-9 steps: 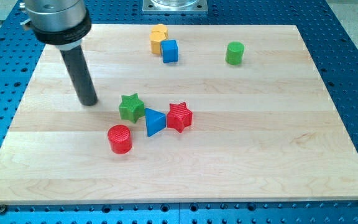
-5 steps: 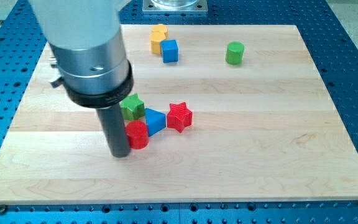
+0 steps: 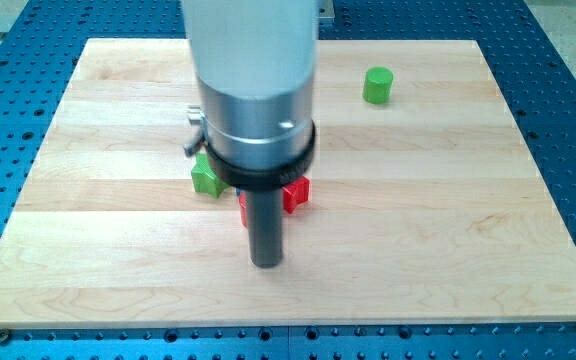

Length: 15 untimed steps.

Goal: Move the red circle below the red star

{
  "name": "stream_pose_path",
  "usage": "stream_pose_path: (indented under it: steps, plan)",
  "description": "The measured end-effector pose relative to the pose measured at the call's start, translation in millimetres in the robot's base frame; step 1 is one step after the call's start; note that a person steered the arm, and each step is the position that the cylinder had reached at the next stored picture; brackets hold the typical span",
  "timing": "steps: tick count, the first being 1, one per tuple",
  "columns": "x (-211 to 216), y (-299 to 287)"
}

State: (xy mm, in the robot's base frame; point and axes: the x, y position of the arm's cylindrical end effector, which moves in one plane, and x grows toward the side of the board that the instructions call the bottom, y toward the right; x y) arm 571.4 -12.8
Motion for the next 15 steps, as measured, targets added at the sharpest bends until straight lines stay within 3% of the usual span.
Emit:
stream_pose_path:
  steps: [2,4,9,11,13,15]
  plan:
    - [2.1,3.7]
    - [-57.6,-2.6]
    - [-113.6,-46.7]
    - [-106.3,-69.4]
    - [-52.3,-63.2]
    - [-44.7,-146.7]
